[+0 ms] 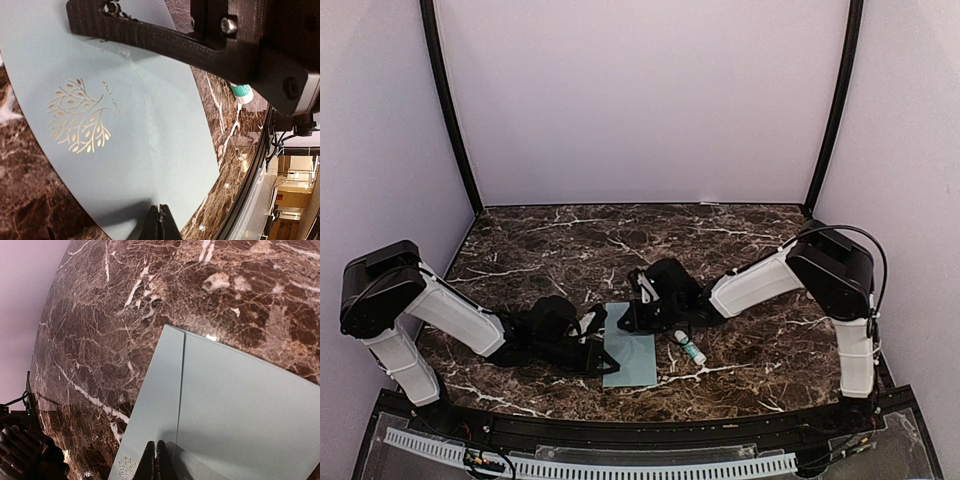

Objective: Place the letter into the envelope and seal it
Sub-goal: Seal the envelope flap on the envelope.

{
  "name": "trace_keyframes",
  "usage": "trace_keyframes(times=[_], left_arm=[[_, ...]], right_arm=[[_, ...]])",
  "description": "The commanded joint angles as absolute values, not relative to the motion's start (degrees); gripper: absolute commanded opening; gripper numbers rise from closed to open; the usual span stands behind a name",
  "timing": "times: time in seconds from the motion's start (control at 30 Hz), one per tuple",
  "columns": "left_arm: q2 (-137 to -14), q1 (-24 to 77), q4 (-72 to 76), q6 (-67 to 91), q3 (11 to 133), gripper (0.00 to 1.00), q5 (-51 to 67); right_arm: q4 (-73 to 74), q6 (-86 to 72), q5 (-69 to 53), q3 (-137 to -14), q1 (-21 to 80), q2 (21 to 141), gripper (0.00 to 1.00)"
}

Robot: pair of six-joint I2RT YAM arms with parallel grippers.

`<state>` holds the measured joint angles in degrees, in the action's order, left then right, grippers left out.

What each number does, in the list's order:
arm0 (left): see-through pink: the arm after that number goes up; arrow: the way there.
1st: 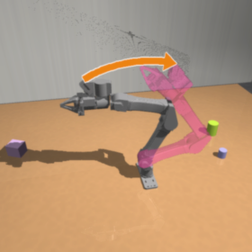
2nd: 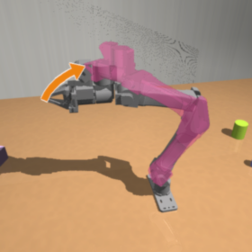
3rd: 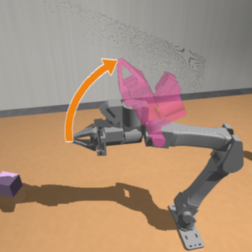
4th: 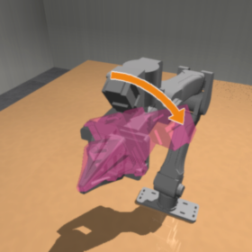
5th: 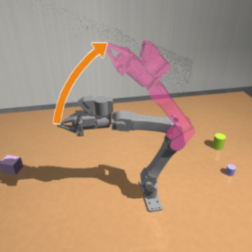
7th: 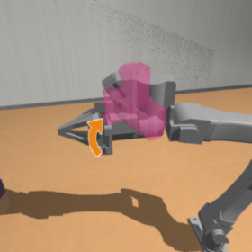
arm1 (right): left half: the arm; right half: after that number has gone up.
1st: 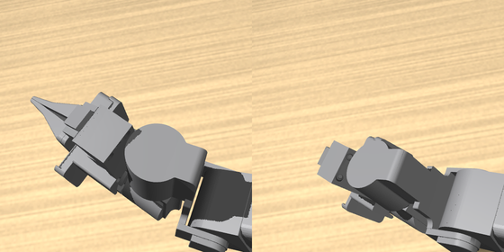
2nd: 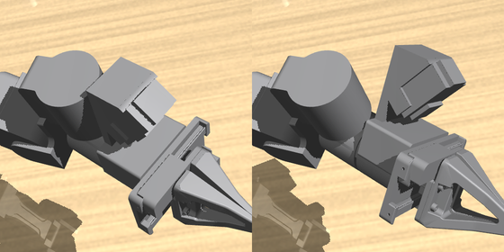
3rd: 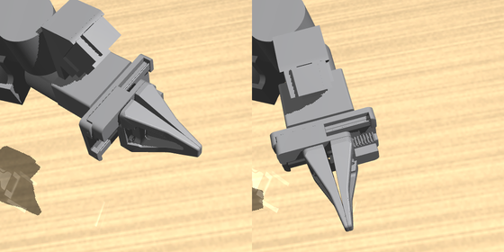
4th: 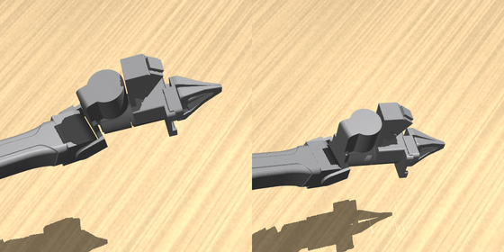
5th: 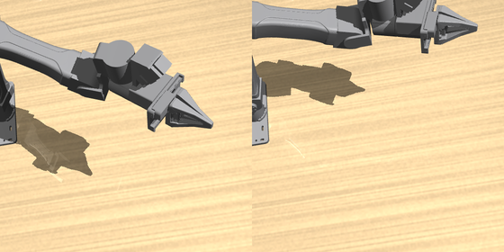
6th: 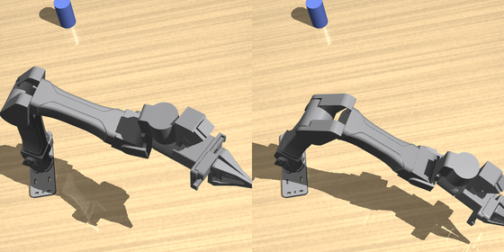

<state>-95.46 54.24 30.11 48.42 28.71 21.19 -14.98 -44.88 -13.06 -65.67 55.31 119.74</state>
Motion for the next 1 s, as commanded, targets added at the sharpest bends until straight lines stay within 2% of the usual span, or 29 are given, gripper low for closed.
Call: trace_keyframes(times=[0.0,0.97], left_arm=[[-96.86,54.71,25.69,47.75,26.91,0.0,21.8],[-96.49,54.72,25.37,48.24,27.3,0.0,20.94]], right_arm=[[-11.0,-43.4,-11.23,-67.05,53.88,123.33,0.0],[-12.53,-45.41,-12.05,-53.89,58.01,113.89,0.0]])
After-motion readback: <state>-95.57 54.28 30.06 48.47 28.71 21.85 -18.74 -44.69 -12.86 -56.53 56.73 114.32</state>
